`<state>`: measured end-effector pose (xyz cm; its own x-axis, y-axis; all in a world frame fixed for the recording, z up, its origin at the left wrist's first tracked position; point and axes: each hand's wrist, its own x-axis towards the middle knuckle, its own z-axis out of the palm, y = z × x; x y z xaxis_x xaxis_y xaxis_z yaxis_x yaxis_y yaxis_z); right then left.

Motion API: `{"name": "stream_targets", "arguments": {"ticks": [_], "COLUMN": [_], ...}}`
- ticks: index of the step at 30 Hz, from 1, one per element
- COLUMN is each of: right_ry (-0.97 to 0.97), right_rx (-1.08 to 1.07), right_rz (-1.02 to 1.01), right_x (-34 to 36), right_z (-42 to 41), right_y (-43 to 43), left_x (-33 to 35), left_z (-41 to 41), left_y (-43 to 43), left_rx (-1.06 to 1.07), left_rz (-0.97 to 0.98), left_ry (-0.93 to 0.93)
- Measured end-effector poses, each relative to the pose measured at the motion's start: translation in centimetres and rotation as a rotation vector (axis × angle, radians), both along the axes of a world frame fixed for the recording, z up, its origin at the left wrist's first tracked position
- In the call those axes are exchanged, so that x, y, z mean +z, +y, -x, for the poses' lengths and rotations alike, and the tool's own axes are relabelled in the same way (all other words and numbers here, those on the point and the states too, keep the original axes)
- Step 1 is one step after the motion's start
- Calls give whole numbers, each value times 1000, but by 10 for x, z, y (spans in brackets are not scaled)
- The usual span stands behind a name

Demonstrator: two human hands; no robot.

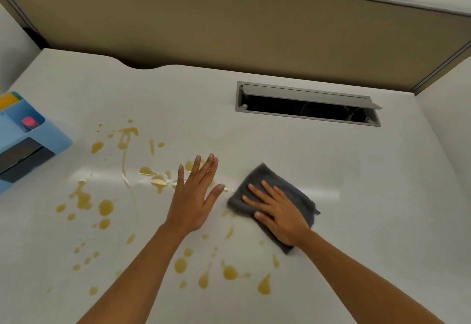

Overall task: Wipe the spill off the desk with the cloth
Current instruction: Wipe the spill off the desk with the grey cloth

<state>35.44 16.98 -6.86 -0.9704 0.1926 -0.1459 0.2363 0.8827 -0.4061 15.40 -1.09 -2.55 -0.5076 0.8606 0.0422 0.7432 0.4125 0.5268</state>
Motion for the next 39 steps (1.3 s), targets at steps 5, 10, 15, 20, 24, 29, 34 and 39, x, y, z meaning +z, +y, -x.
{"name": "stream_targets", "arguments": {"ticks": [5,10,15,20,24,29,34,39], "right_ry": [-1,9,-4,21,-7,-35,-73,-68], "right_rx": [-41,-469,-510,-205,-172,-378,-694,-526], "right_rz": [-35,-94,-131,-48,-24,-64,-158,-156], "right_x": [0,2,2,-2,-5,4,0,-1], "right_z": [-71,-20,51,34,-32,-81,-17,89], "right_y": [34,98,80,2,-19,36,74,42], "left_x": [0,-1,-2,-2,0,3,2,0], "left_z": [-10,-14,-18,-24,-27,-29,-27,-25], "left_y": [-9,-20,-22,-15,-6,-4,-22,-36], "left_rx": [-36,-28,-6,-24,-69,-100,-94,-63], "left_rz": [64,92,77,55,66,76,110,117], "left_ry": [32,49,40,33,38,48,27,10]}}
